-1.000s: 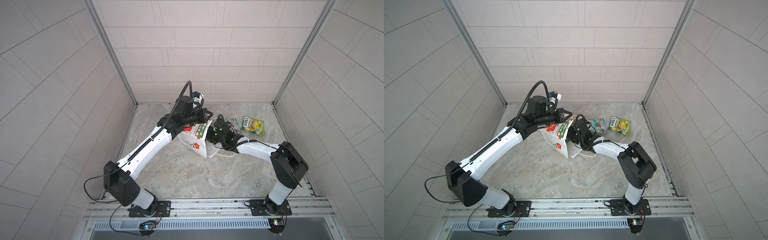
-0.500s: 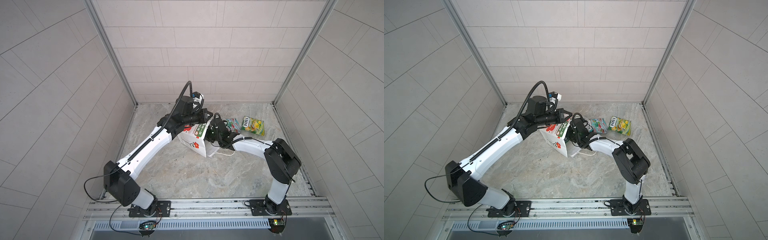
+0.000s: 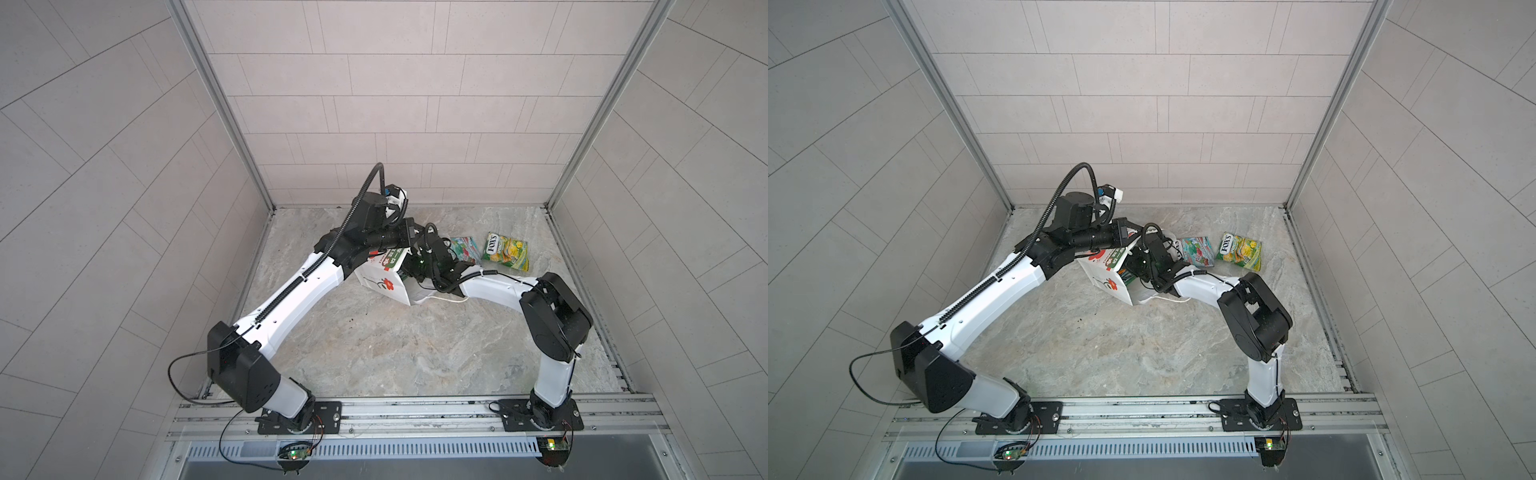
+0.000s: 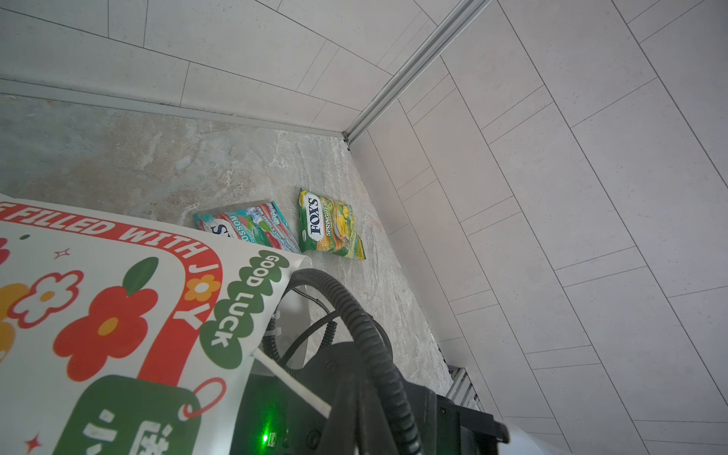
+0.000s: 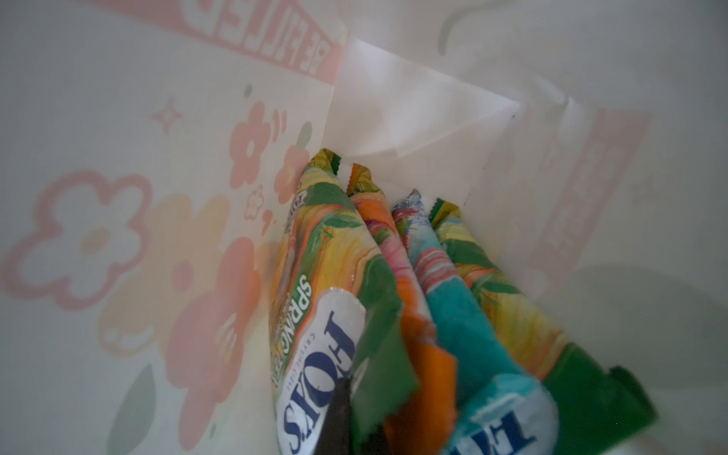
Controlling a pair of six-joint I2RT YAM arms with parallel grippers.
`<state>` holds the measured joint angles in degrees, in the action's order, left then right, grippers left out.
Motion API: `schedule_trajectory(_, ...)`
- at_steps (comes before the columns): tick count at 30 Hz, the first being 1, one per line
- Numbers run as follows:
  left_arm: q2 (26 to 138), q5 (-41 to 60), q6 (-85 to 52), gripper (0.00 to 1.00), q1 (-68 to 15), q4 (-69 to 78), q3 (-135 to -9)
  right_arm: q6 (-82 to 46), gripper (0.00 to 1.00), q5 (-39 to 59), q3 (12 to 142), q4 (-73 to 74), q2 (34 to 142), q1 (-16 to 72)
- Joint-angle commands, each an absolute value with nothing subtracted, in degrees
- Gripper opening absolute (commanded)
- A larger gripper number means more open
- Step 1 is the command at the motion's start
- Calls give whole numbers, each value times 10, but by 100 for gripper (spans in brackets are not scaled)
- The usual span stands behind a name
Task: Take the snacks out of the paper bag
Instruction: 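Reach the right gripper down to the stacked FOX'S packets and grasp, then pull the green FOX'S Spring Tea packet out of the bag with the right gripper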
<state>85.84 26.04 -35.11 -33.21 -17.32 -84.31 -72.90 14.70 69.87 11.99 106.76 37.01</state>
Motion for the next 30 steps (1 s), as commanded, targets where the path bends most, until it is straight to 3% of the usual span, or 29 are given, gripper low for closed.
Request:
schedule_trajectory(1,844,256,-338,0,-338,-174,-853,-723,0,153,702,125,1071,372)
schedule_trajectory(17,828,176,-317,0,-338,-228,-846,-638,0,147,645,85,977,371)
schedule_trajectory(30,831,166,-317,0,-338,-231,-843,-594,0,148,573,58,883,352)
